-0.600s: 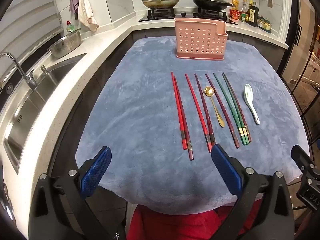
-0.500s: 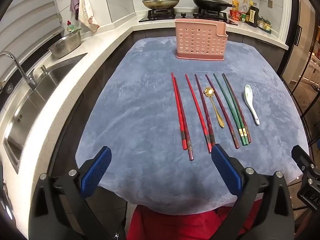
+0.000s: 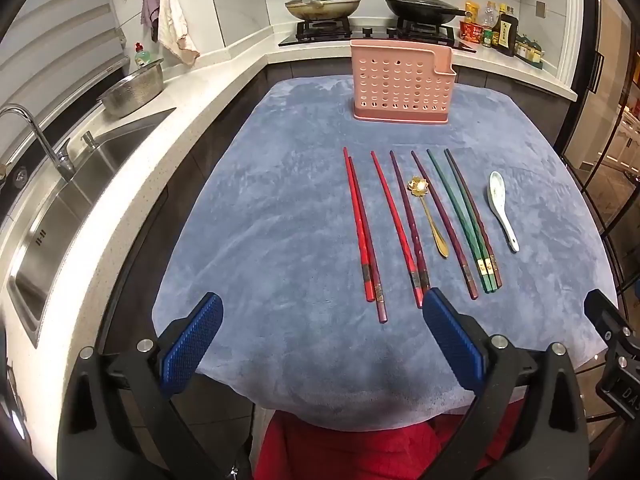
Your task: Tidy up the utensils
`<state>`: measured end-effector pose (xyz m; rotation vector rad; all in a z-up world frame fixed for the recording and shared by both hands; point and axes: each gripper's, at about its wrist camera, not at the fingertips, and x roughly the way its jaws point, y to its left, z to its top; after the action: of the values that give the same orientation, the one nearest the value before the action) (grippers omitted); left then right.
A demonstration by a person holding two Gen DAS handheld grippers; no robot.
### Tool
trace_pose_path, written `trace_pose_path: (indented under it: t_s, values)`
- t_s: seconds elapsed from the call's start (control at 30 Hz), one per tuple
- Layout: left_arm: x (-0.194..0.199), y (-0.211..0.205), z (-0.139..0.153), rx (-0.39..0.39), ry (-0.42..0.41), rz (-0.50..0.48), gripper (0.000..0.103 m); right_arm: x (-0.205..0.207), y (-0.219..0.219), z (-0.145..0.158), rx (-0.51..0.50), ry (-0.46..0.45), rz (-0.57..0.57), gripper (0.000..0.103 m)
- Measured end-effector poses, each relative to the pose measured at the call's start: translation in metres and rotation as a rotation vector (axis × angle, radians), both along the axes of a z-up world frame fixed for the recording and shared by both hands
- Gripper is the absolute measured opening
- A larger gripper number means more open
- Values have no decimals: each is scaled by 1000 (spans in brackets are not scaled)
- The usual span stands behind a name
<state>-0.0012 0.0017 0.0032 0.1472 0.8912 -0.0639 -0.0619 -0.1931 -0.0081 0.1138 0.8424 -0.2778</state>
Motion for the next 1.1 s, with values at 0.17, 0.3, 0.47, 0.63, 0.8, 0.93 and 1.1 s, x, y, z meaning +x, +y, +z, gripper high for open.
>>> trace_pose_path:
  t_s: [0.17,0.3,0.47,0.63,0.8,0.93,1.1]
  values:
    - [1,-1,1,2,1,2,95,-1,0,1,1,-1,1,96]
    - [1,0,1,2,0,1,95,0,0,1,3,0,2,96]
    - [3,0,1,1,5,2,95,1,0,1,2,0,0,96]
    - [10,0,1,-3,13,2,95,8,-1,-4,10,7,-1,96]
    - [12,-1,0,-2,17,2,95,10,-1,-6,13,10,2,96]
    - [14,-3,-4,3,22,3,95,12,-1,-8,19,17,3,96]
    - [15,-3,-5,3,20,6,95,13,-1,-9,19,15,4,96]
